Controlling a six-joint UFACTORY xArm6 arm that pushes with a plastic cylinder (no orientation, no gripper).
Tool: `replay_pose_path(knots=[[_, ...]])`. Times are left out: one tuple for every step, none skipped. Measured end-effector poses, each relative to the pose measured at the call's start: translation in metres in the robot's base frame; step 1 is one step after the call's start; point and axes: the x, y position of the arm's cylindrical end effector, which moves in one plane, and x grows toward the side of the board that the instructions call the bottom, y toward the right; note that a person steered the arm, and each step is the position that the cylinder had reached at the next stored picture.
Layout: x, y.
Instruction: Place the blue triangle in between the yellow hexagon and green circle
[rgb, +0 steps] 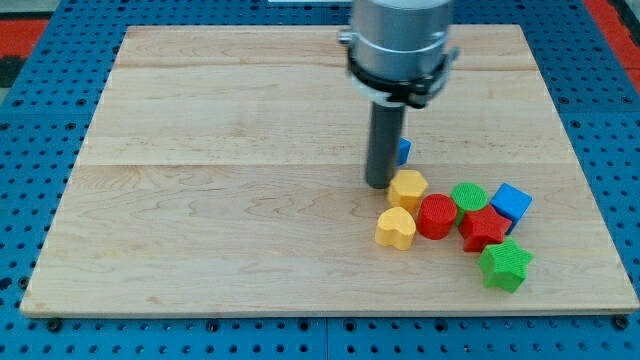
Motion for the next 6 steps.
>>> replay_pose_path(knots=[[-0.003, 0.016], [0.006, 0.01], [0.005, -0.02], [-0.031, -0.015], [-0.033, -0.022], [-0.042, -0.056]])
